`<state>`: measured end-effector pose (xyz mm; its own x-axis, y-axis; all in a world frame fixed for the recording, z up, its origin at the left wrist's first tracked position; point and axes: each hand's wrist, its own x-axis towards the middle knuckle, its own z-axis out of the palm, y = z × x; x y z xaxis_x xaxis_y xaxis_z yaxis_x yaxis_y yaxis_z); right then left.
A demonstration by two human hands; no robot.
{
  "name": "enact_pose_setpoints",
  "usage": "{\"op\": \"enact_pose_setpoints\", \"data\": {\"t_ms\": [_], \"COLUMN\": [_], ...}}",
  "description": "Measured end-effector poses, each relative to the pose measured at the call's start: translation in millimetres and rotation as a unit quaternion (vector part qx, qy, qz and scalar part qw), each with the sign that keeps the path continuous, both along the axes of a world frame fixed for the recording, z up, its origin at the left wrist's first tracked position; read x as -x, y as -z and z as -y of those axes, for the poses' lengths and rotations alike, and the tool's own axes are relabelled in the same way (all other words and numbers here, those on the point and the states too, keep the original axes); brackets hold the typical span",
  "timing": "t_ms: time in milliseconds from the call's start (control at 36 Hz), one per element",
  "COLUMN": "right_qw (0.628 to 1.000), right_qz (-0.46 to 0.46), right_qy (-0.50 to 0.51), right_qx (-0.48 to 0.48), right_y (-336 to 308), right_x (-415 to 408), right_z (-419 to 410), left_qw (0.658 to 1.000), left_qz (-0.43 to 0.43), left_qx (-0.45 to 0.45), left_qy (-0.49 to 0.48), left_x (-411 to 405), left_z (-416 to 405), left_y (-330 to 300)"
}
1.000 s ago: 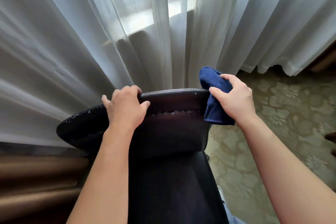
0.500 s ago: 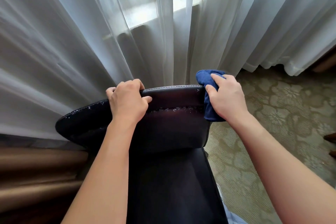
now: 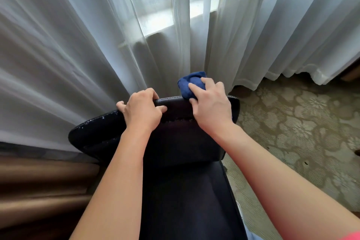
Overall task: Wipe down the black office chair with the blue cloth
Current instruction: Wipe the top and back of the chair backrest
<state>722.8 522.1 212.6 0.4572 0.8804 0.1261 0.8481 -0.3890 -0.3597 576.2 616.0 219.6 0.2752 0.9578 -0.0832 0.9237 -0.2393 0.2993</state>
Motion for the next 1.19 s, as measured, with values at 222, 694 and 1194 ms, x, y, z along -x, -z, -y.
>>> {"op": "enact_pose_setpoints", "data": {"t_ms": [222, 694, 1194], "right_qw": [0.992, 0.990, 0.999], "right_qz": [-0.074, -0.057, -0.013], "right_qy": [0.096, 0.128, -0.042], "right_qx": [-0.028, -0.010, 0.014], "right_y": [7.6, 9.1, -10.5], "right_x": [-57.7, -41.6, 40.6], "right_z": [39.1, 25.8, -24.9], "left_qw": [0.999, 1.000, 1.000], "left_qz": [-0.008, -0.016, -0.018], "left_qx": [0.028, -0.016, -0.007], "left_qy": [-0.022, -0.009, 0.014], "left_x": [1.3, -0.9, 8.9], "left_z": [-0.7, 0.6, -1.5], "left_y": [-4.3, -1.2, -3.9]}}
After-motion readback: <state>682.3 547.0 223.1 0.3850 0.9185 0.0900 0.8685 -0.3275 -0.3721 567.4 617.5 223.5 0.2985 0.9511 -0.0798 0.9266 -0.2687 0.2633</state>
